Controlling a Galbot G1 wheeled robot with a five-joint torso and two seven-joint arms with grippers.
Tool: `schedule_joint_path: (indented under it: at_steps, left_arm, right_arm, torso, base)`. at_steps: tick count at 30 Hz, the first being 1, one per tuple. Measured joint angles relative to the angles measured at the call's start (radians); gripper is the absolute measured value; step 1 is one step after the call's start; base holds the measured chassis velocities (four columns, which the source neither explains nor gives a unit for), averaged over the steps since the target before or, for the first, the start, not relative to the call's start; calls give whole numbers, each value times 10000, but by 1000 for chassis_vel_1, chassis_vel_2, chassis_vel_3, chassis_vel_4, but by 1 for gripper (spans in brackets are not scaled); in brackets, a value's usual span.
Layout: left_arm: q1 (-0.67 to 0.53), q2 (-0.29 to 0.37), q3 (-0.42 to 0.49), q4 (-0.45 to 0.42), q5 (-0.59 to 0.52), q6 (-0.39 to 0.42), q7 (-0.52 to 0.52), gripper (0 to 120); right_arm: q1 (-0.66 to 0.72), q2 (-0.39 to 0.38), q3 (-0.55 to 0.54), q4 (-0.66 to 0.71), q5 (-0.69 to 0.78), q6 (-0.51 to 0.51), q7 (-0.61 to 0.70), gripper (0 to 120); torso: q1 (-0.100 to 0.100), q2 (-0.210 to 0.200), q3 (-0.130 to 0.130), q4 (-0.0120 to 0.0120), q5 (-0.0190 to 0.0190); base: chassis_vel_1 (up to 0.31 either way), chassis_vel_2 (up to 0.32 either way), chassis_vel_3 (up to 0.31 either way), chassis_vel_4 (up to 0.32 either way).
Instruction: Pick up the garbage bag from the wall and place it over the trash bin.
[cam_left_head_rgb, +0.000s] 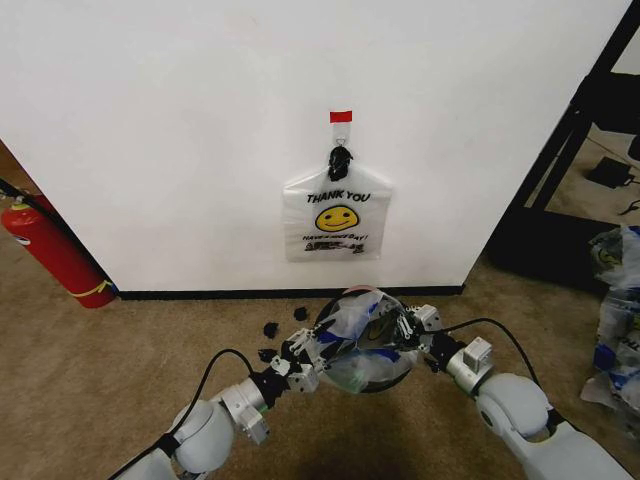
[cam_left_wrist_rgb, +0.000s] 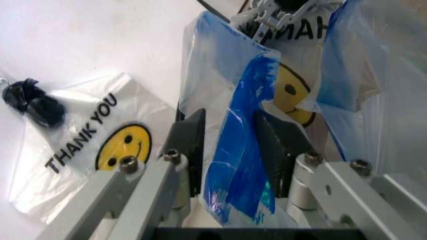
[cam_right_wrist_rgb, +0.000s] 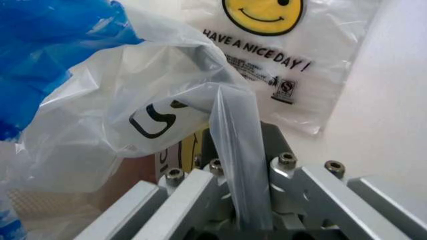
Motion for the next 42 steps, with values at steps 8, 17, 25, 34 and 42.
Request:
schedule_joint_path:
  at_steps: [8,17,25,34,42]
  left_arm:
    - [-42,-79,222,-38,-89,34,22,8]
    - [-24,-121,247,-378,-1026,377,-28,0]
    - [-20,-25,159,-574,-1443,662,-30,0]
    - [-19,-20,151,-576,-1441,666,-30,0]
    - [-20,-18,151,-576,-1430,665,-31,0]
  right_arm:
    - [-33,46,35,14,77,0,-1,1]
    - [-31,34,17,-142,222,10,-43,1]
    - [-5,-3,88,-324,295,176,-332,1]
    - [1,-7,94,-326,306,181,-339,1]
    - [1,-7,99,-326,310,182,-339,1]
  torso:
    - [0,0,0,0,3]
    - [0,0,0,0,-1]
    - [0,0,0,0,-1]
    - [0,0,0,0,-1]
    - [0,0,0,0,0]
  base:
    - [0,0,0,0]
    - [0,0,0,0]
    - [0,0,0,0]
    - [0,0,0,0]
    - [0,0,0,0]
